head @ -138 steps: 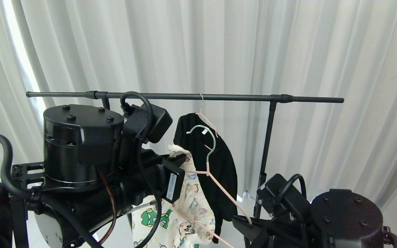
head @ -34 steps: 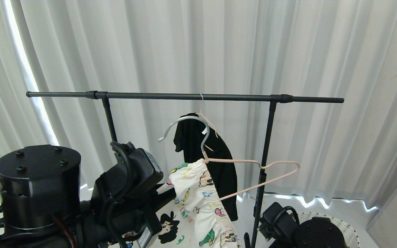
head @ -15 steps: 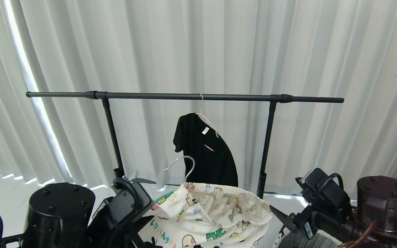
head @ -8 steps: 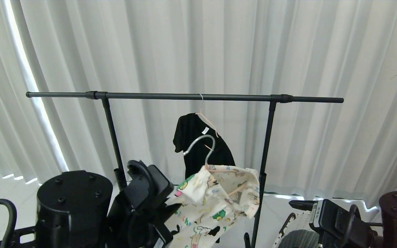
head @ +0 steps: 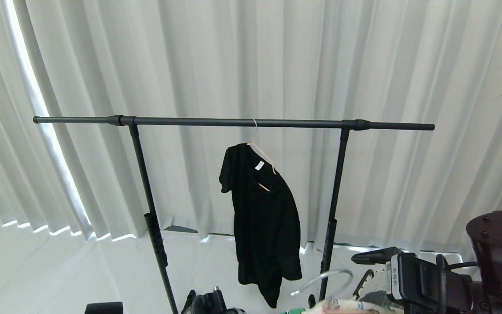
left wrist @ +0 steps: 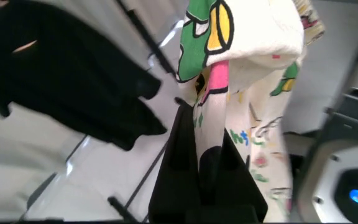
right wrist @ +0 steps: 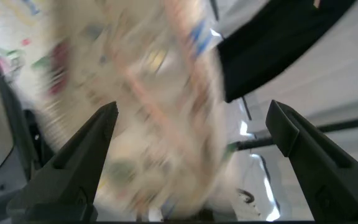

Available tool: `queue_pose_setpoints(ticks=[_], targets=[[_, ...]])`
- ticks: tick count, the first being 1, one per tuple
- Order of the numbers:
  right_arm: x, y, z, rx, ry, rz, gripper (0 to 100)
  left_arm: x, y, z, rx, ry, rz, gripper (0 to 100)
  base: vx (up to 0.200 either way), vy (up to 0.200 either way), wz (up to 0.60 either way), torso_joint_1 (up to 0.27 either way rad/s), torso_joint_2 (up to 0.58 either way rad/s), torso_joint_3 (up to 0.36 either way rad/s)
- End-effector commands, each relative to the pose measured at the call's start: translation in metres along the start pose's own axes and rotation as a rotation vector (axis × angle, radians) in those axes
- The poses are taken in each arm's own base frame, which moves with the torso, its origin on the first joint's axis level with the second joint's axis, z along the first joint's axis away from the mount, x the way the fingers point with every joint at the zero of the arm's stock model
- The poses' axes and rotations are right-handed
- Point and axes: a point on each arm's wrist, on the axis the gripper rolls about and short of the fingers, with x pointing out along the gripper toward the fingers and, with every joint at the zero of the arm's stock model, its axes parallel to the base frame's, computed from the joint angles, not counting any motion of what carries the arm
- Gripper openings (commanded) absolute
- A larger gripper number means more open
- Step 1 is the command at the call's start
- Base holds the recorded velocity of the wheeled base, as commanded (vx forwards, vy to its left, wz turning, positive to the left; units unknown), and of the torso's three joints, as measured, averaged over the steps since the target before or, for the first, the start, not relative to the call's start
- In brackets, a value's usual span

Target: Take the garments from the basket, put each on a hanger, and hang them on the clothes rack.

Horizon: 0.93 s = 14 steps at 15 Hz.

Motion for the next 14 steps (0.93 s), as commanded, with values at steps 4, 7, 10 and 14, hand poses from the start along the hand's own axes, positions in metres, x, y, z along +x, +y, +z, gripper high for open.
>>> queue_pose_setpoints(ticks=[4,7,10,14], targets=[[0.004,0.01,0.006,-0.018,0.028,0.113,100,-0.002,-0.013,0.004,0.036,-0.023,-0.052,0,0.0,0.0,0.0,0.0,0.0,0.0],[0.007,0.013,0.005,-0.021,0.046,0.135,100,-0.002,-0.012,0.006,0.032,-0.044,-0.048,0,0.0,0.0,0.0,0.0,0.0,0.0],[0.007,0.013,0.005,-0.02,0.045,0.129,0,-0.001,-0.012,0.005,0.033,-0.038,-0.048,0,0.0,0.0,0.0,0.0,0.0,0.0],[0.004,0.012,0.007,-0.023,0.031,0.116,0,-0.002,-0.013,-0.001,0.034,-0.019,-0.049,0,0.0,0.0,0.0,0.0,0.0,0.0]])
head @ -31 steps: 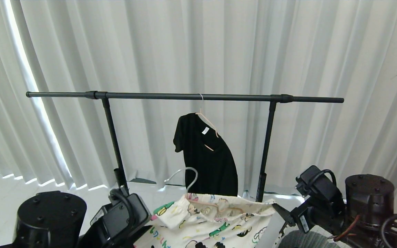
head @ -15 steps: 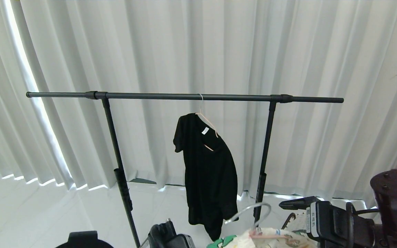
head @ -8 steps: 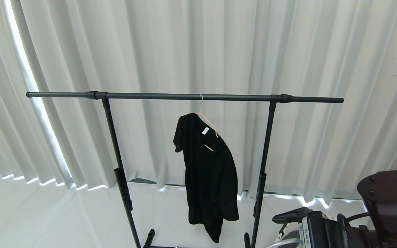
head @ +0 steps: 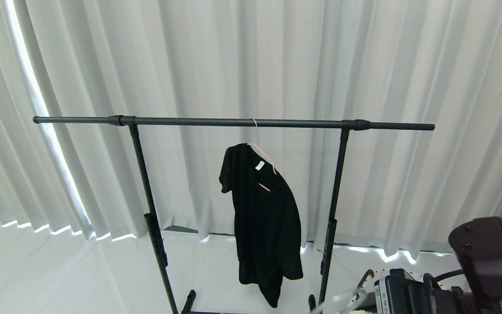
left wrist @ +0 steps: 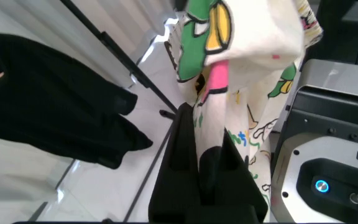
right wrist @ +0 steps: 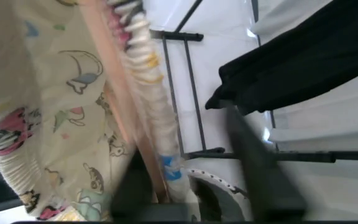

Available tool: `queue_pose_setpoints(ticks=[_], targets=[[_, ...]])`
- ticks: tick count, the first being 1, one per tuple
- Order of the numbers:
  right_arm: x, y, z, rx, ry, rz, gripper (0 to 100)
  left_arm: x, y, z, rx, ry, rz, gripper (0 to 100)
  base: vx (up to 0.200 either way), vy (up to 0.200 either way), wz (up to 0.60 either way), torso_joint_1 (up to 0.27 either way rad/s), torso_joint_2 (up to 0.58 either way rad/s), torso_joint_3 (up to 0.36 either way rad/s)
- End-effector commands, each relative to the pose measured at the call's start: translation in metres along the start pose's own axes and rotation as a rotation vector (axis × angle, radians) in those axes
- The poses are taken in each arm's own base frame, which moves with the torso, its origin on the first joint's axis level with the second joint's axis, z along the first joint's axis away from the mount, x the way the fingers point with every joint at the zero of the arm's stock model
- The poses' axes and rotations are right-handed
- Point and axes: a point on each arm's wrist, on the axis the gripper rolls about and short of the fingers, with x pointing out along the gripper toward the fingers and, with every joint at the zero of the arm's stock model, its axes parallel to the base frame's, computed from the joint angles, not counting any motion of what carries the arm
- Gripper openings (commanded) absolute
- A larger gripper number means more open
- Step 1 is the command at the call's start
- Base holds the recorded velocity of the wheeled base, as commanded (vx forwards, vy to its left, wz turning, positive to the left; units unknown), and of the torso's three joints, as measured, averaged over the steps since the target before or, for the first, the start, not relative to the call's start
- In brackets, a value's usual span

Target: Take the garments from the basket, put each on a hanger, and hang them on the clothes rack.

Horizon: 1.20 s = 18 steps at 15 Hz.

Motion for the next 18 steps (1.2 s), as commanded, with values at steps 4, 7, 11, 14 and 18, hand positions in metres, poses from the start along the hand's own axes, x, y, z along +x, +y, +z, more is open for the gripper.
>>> queue_pose_setpoints(ticks=[4,7,11,14,18], targets=[[-0.01,0.002,0.001,-0.007,-0.033,-0.023,0,0.002,0.002,0.0,-0.006,-0.013,0.011,100,0.0,0.0,0.0,0.0,0.0,0.0],[-0.022,0.003,-0.007,-0.043,-0.07,-0.074,0,0.002,0.011,-0.002,-0.027,0.001,0.057,100,0.0,0.0,0.0,0.0,0.0,0.0],[-0.041,-0.01,-0.029,-0.122,-0.106,-0.268,0,-0.015,0.024,-0.029,-0.071,0.056,0.134,100,0.0,0.0,0.0,0.0,0.0,0.0],[-0.05,-0.012,-0.028,-0.131,-0.156,-0.319,0,-0.033,0.04,-0.07,-0.159,0.189,0.254,100,0.0,0.0,0.0,0.0,0.0,0.0],[-0.058,-0.008,-0.023,-0.135,-0.239,-0.281,0,-0.039,0.057,-0.097,-0.269,0.285,0.294,100,0.0,0.0,0.0,0.0,0.0,0.0]])
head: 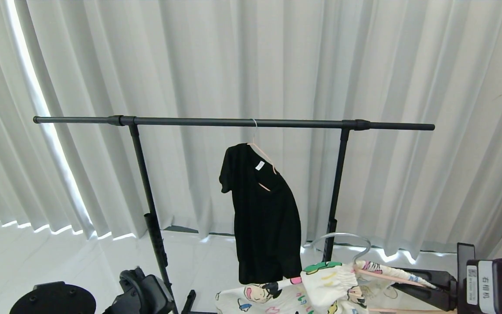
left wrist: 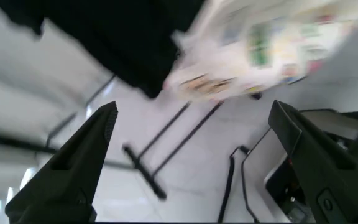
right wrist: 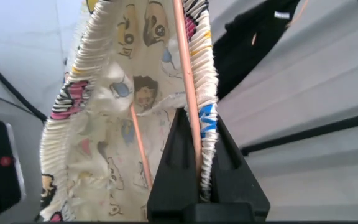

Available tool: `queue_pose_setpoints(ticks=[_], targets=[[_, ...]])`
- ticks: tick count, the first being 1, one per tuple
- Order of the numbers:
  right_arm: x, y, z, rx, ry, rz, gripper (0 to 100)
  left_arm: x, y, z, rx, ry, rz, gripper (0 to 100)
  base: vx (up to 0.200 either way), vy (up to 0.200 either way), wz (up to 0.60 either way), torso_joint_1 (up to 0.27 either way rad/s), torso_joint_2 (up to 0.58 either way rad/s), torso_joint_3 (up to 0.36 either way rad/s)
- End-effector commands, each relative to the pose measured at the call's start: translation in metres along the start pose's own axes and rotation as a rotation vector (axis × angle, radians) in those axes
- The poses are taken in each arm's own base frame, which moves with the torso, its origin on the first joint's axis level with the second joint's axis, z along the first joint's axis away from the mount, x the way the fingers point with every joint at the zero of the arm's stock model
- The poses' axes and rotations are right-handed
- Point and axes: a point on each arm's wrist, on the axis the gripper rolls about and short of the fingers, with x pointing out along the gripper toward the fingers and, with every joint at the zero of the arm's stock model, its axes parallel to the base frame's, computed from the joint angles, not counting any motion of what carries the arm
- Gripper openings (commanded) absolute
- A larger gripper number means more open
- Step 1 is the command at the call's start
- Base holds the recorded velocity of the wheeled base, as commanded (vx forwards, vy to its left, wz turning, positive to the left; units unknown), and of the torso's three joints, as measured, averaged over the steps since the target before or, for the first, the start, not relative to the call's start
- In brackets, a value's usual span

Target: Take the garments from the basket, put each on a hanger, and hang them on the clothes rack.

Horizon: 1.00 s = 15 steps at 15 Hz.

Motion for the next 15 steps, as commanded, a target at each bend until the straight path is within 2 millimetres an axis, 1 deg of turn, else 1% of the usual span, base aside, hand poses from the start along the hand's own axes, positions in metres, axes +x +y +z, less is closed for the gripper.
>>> queue_pose_setpoints(ticks=[1,2,5,6,8,9,13,15], targets=[[-0.007,0.0,0.005,-0.011,-0.044,-0.002,0,0.004,0.003,-0.017,-0.025,0.083,-0.013,100,0.0,0.0,0.0,0.0,0.0,0.0],[-0.01,0.0,0.007,-0.011,-0.06,-0.007,0,0.008,0.002,-0.02,0.001,0.115,-0.03,100,0.0,0.0,0.0,0.0,0.0,0.0],[-0.017,0.002,0.012,-0.022,-0.096,-0.011,0,0.021,0.006,-0.004,0.006,0.087,-0.049,100,0.0,0.0,0.0,0.0,0.0,0.0],[-0.018,0.004,0.014,-0.022,-0.107,-0.006,0,0.024,0.007,0.0,0.005,0.072,-0.073,100,0.0,0.0,0.0,0.0,0.0,0.0],[-0.019,0.005,0.014,-0.023,-0.112,0.0,0,0.024,0.006,0.001,0.004,0.068,-0.087,100,0.0,0.0,0.0,0.0,0.0,0.0],[-0.019,0.005,0.014,-0.022,-0.112,0.0,0,0.024,0.006,0.0,0.004,0.071,-0.088,0,0.0,0.0,0.0,0.0,0.0,0.0],[-0.019,0.005,0.014,-0.019,-0.112,0.0,0,0.024,0.01,-0.003,-0.014,0.084,-0.069,0,0.0,0.0,0.0,0.0,0.0,0.0],[-0.019,0.005,0.014,-0.016,-0.11,-0.002,0,0.026,0.02,-0.011,-0.06,0.128,-0.022,0,0.0,0.0,0.0,0.0,0.0,0.0]])
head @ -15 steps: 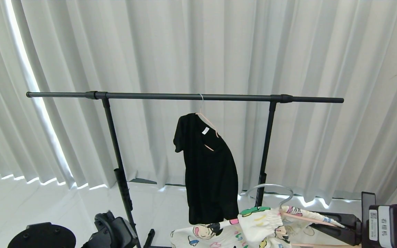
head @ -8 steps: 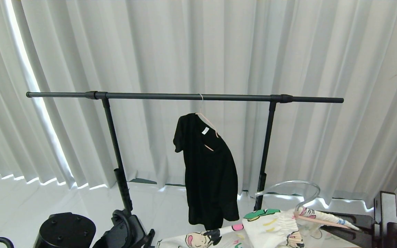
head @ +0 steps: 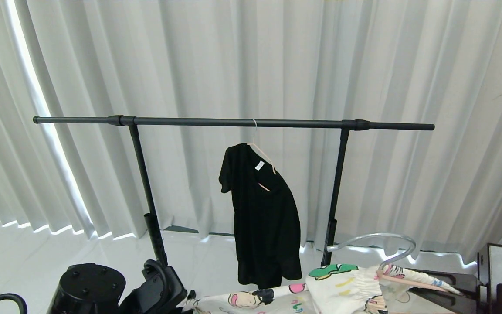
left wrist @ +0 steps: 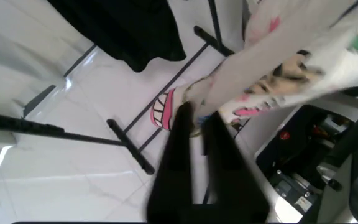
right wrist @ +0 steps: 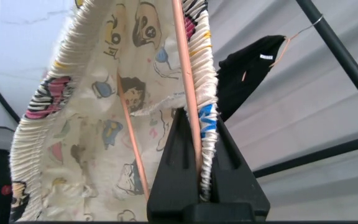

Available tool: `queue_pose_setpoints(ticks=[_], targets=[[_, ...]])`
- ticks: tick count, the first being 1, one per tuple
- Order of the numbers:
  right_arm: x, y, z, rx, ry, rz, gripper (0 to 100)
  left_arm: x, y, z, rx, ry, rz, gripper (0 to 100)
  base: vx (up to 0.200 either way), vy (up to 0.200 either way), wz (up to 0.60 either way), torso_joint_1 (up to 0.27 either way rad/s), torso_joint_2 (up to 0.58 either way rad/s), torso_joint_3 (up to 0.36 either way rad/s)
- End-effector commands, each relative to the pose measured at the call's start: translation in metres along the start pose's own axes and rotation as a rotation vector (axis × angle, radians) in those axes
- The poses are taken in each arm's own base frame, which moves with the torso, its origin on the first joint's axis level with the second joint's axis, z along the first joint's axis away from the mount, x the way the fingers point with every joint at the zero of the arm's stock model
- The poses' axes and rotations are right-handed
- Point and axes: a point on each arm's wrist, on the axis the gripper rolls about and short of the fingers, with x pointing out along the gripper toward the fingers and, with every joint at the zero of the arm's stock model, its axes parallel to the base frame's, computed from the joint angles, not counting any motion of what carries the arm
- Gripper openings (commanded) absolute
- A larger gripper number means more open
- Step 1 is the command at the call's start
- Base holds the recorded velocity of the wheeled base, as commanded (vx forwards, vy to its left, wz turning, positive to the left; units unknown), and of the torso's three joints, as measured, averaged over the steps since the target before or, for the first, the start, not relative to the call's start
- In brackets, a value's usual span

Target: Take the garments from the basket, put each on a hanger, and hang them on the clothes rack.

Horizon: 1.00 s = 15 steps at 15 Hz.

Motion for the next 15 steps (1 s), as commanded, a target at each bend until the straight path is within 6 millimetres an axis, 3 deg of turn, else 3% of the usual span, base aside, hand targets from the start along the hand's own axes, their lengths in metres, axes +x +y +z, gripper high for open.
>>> queue_pose_setpoints(ticks=[1,4,9,12,13,15], targets=[[0.0,0.0,0.0,0.002,0.001,0.0,0,0.002,0.008,-0.008,-0.043,0.041,0.036,0,0.0,0.0,0.0,0.0,0.0,0.0],[0.0,-0.002,0.001,0.03,0.005,-0.02,0,-0.004,0.03,-0.027,-0.163,0.101,0.147,0,0.0,0.0,0.0,0.0,0.0,0.0],[0.001,-0.006,0.005,0.049,0.004,-0.048,0,-0.006,0.027,-0.042,-0.182,0.193,0.209,0,0.0,0.0,0.0,0.0,0.0,0.0],[0.0,-0.006,0.005,0.05,0.007,-0.059,0,-0.007,0.026,-0.04,-0.175,0.178,0.21,0,0.0,0.0,0.0,0.0,0.0,0.0],[0.0,-0.006,0.005,0.05,0.007,-0.059,0,-0.008,0.026,-0.039,-0.173,0.169,0.212,100,0.0,0.0,0.0,0.0,0.0,0.0],[0.0,-0.006,0.005,0.05,0.007,-0.059,0,-0.009,0.026,-0.039,-0.172,0.162,0.215,100,0.0,0.0,0.0,0.0,0.0,0.0]])
